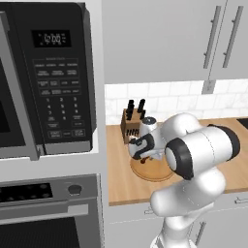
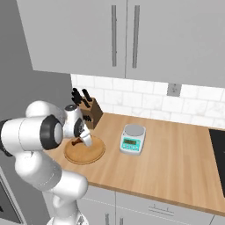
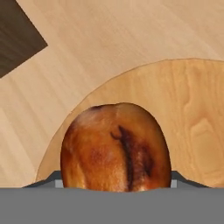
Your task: Pick up the knife from the drawer and place it on the cutting board. Then place the meat from the plate to the cutting board.
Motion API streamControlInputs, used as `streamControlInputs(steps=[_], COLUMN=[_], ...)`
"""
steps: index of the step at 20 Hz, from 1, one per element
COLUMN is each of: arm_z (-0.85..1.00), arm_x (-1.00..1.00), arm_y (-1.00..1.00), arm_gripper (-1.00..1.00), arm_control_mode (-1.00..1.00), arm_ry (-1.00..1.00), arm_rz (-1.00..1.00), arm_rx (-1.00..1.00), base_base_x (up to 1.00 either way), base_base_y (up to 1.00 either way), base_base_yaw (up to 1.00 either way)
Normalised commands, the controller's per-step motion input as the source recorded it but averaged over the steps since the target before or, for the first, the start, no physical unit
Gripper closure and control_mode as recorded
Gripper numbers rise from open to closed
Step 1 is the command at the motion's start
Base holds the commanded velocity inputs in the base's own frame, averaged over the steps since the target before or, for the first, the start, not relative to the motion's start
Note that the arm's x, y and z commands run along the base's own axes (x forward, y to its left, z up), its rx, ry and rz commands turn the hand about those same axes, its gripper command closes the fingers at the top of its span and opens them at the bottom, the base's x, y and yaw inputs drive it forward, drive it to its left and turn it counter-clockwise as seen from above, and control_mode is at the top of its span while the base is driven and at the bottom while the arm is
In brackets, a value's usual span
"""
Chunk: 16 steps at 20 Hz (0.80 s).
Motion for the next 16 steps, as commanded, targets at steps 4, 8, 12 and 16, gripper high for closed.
streamControlInputs(steps=[4,8,12,16], arm_z=[0.28,0.94,1.0,0.69], arm_x=[-0.89,-0.93,-0.65,-0.79], arm_y=[-0.05,-0.26,-0.24,-0.15], arm_gripper=[1.0,1.0,1.0,1.0], arm_control_mode=[-1.0,-1.0,-1.0,-1.0], arm_ry=[-0.07,0.0,0.01,0.08], arm_rz=[0.0,0.0,0.0,0.0], arm_rx=[0.0,0.0,0.0,0.0], base_base_x=[0.0,0.0,0.0,0.0], base_base_y=[0.0,0.0,0.0,0.0], base_base_yaw=[0.0,0.0,0.0,0.0])
